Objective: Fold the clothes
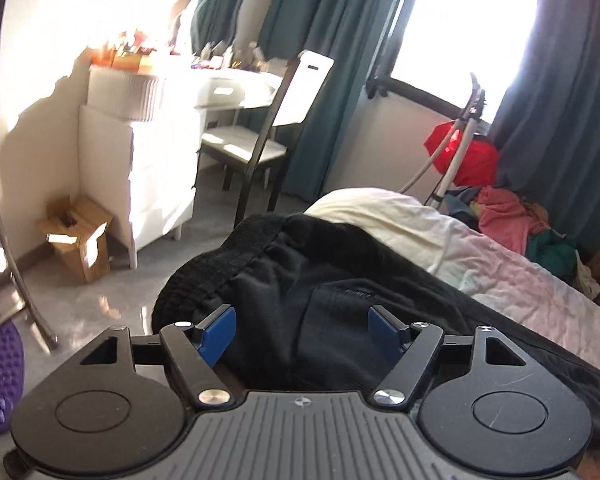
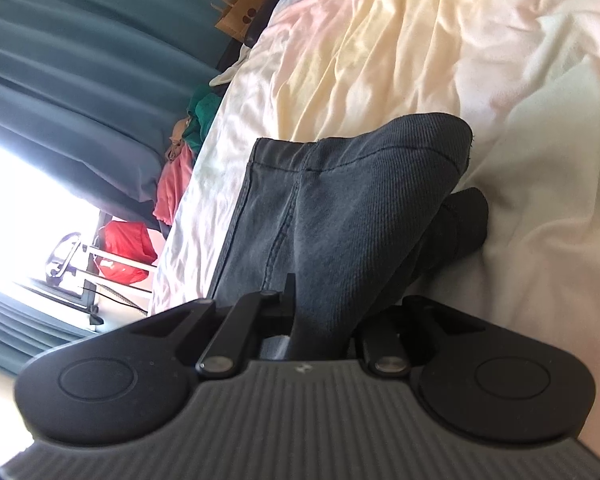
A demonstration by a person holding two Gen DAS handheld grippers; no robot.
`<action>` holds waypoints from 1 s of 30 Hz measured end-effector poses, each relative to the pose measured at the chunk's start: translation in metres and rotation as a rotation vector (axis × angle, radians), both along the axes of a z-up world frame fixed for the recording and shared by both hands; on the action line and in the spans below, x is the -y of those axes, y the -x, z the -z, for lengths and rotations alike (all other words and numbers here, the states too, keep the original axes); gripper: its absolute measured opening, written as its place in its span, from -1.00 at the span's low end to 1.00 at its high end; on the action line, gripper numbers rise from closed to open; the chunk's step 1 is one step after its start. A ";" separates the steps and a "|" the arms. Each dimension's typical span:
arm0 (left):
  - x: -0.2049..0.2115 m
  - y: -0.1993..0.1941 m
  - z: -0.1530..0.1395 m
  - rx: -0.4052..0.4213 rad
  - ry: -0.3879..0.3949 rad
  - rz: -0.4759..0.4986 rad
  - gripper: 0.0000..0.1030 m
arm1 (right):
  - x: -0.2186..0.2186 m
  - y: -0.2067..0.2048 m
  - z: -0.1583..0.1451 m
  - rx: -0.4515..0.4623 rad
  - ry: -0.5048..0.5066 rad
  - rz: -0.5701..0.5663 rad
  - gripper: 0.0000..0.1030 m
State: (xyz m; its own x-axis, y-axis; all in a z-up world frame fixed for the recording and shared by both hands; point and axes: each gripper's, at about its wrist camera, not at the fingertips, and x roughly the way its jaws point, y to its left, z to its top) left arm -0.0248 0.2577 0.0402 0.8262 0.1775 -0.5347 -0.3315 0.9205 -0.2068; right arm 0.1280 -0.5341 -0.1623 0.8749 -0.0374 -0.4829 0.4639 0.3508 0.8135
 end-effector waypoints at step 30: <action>0.219 -0.149 0.154 -0.175 -0.274 0.394 0.78 | 0.028 -0.013 0.034 0.115 -0.161 0.027 -0.32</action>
State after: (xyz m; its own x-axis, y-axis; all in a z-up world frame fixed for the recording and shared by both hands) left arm 0.1244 0.0387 -0.1143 0.7609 0.0238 -0.6484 0.0436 0.9952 0.0877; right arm 0.1411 -0.5619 -0.1961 0.9244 0.0083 -0.3813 0.3720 0.2003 0.9063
